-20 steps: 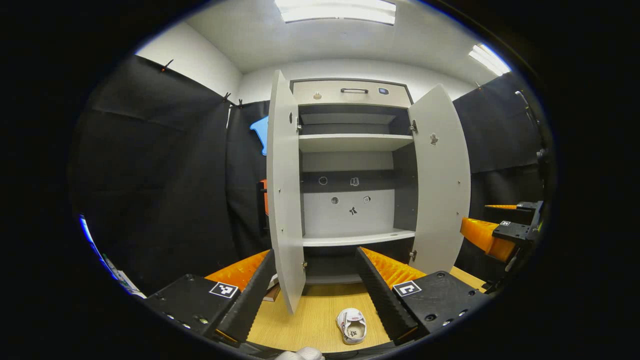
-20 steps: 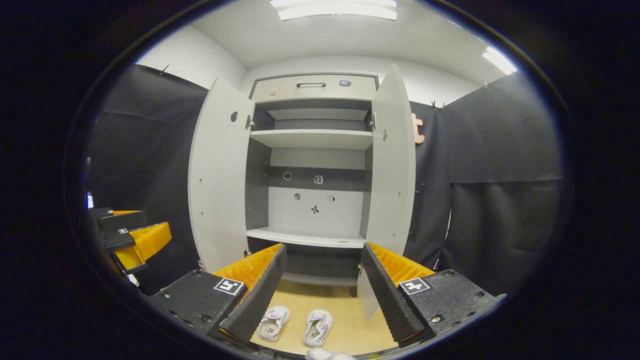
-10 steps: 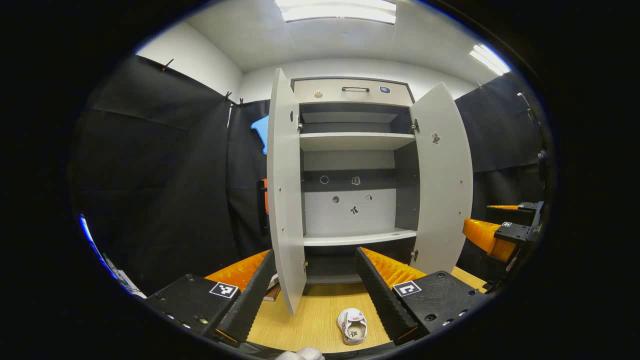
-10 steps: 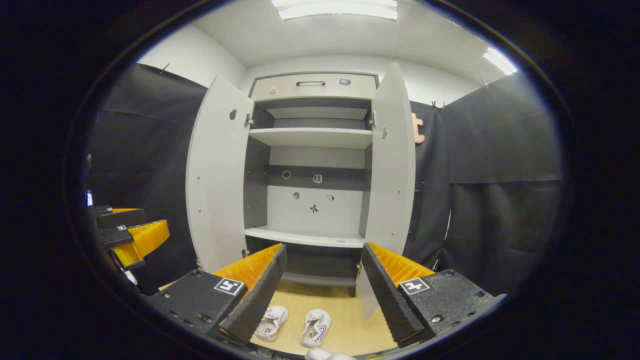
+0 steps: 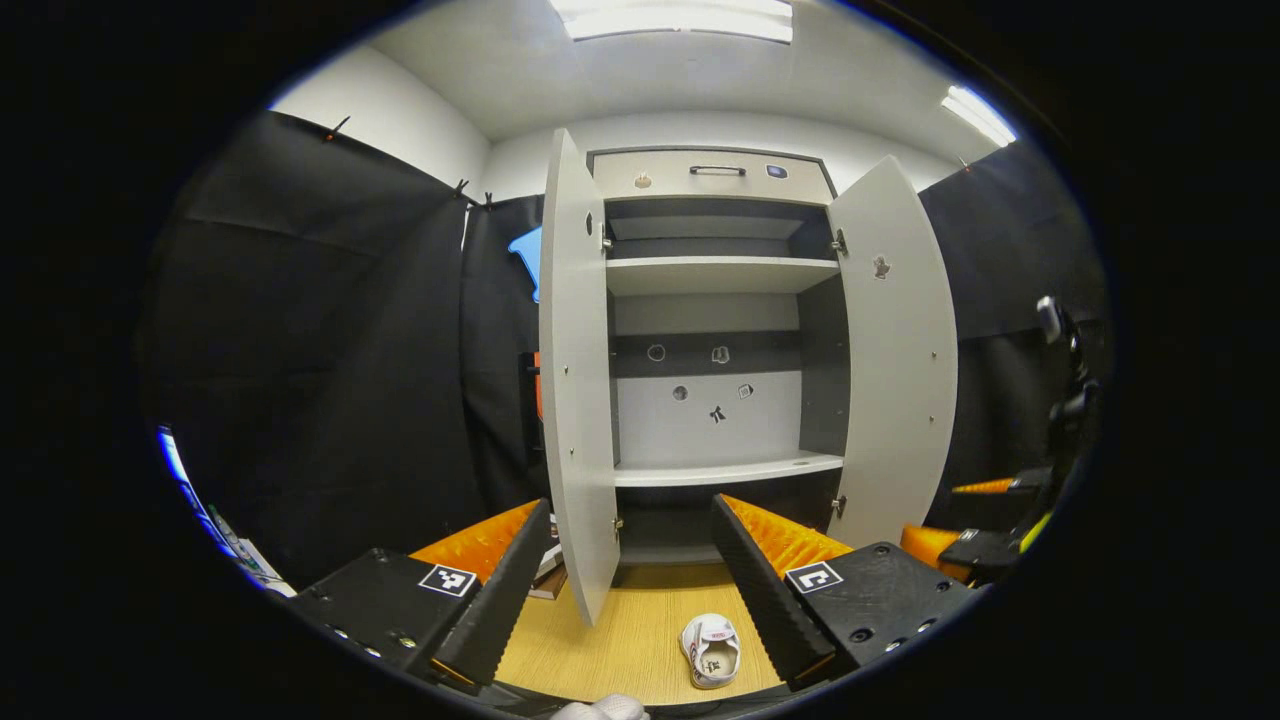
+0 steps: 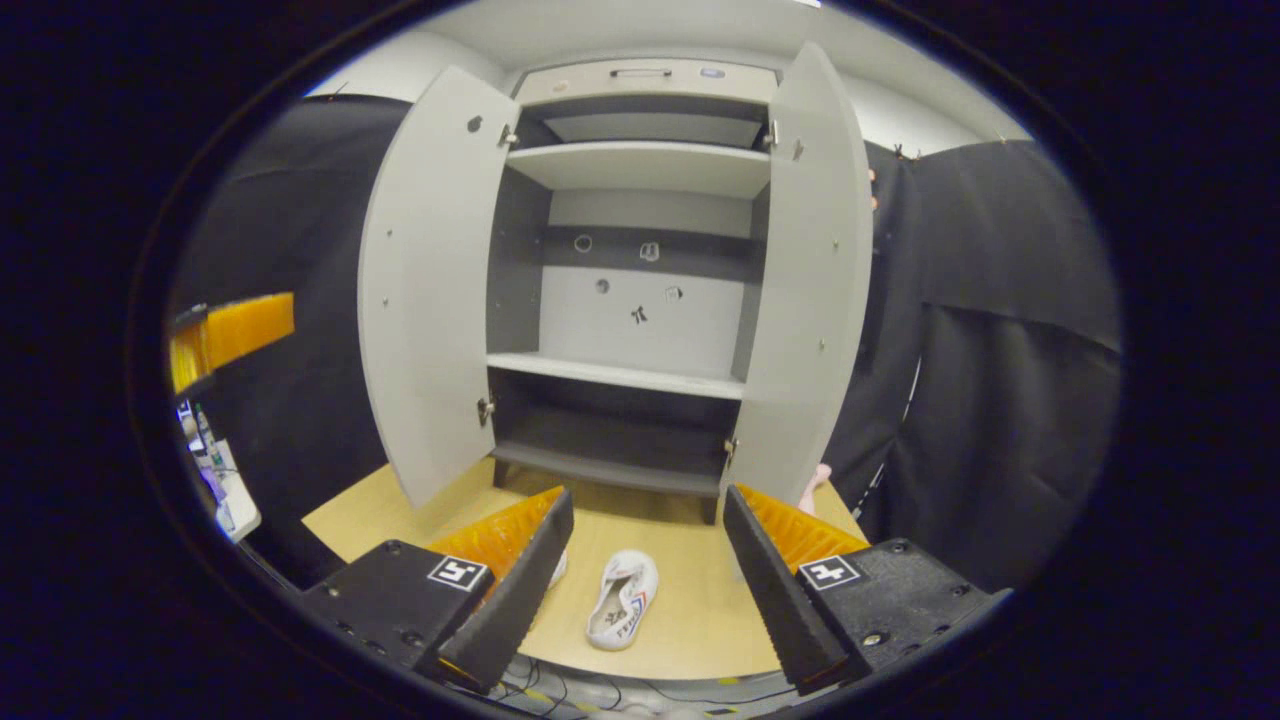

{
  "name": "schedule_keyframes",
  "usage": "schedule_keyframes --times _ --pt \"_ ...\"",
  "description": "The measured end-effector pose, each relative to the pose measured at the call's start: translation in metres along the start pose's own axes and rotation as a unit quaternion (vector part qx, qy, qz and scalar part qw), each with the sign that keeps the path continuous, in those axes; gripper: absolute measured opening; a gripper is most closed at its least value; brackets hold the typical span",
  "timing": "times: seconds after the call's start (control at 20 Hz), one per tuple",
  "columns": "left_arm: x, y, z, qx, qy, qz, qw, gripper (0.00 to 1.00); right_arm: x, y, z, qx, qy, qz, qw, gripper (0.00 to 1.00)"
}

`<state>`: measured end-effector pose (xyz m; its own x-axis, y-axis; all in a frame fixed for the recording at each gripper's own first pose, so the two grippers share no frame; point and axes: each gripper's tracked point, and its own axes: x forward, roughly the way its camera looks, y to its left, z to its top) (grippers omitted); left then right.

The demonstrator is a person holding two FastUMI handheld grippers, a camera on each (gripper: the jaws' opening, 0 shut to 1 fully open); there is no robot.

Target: Grab one shoe with the right hand and put it into the shoe cabinet, grab the other shoe with the left hand and put it into the shoe cabinet; then close the right door with the right hand and the left door with the left hand.

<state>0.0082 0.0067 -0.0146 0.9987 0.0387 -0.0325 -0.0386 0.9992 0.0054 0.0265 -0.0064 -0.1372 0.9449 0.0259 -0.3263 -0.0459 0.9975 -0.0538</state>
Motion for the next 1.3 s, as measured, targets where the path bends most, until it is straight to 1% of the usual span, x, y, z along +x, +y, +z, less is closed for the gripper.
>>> schedule_keyframes --times 0.05,0.2,0.25,0.35,0.4,0.45,0.5,0.6,0.75,0.9,1.05,1.1,1.2,1.3 --pt "-0.001 0.001 -0.002 0.001 0.003 0.0 1.0 0.96 0.005 0.002 -0.025 -0.003 0.03 0.002 1.0 0.98" --pt "-0.005 0.006 -0.008 0.002 0.011 0.003 1.0 0.96 0.019 0.013 -0.086 -0.006 0.096 0.013 0.995 0.98" --pt "-0.007 0.007 -0.01 0.002 0.013 0.002 1.0 0.96 0.023 0.018 -0.106 -0.002 0.117 0.017 0.993 0.96" --pt "-0.012 0.01 -0.015 0.005 0.021 0.006 1.0 0.96 0.032 0.026 -0.134 0.009 0.143 0.02 0.99 0.95" --pt "-0.014 0.012 -0.017 0.006 0.024 0.007 1.0 0.96 0.039 0.03 -0.146 0.01 0.153 0.02 0.988 0.89" --pt "-0.015 0.012 -0.018 0.005 0.026 0.007 1.0 0.96 0.046 0.034 -0.157 0.012 0.16 0.021 0.987 0.92" --pt "-0.017 0.012 -0.019 0.004 0.028 0.008 1.0 0.96 0.054 0.039 -0.168 0.019 0.17 0.023 0.985 0.91" --pt "-0.02 0.012 -0.02 -0.001 0.03 0.008 1.0 0.96 0.074 0.047 -0.185 0.029 0.181 0.028 0.983 0.88" --pt "-0.021 0.014 -0.02 0.001 0.031 0.014 0.999 0.96 0.108 0.052 -0.203 0.041 0.191 0.023 0.98 0.87" --pt "-0.019 0.015 -0.022 0.004 0.037 0.024 0.999 0.96 0.147 0.058 -0.225 0.049 0.216 0.022 0.975 0.85" --pt "-0.013 0.015 -0.024 0.004 0.045 0.034 0.998 0.96 0.182 0.057 -0.245 0.045 0.236 0.013 0.971 0.84" --pt "-0.011 0.016 -0.025 0.005 0.048 0.037 0.998 0.96 0.191 0.061 -0.25 0.049 0.244 0.017 0.968 0.82" --pt "-0.004 0.019 -0.027 0.007 0.054 0.046 0.997 0.96 0.211 0.065 -0.255 0.048 0.244 0.016 0.968 0.74" --pt "0.003 0.021 -0.03 0.008 0.061 0.054 0.997 0.96 0.23 0.066 -0.257 0.05 0.243 0.01 0.969 0.73"
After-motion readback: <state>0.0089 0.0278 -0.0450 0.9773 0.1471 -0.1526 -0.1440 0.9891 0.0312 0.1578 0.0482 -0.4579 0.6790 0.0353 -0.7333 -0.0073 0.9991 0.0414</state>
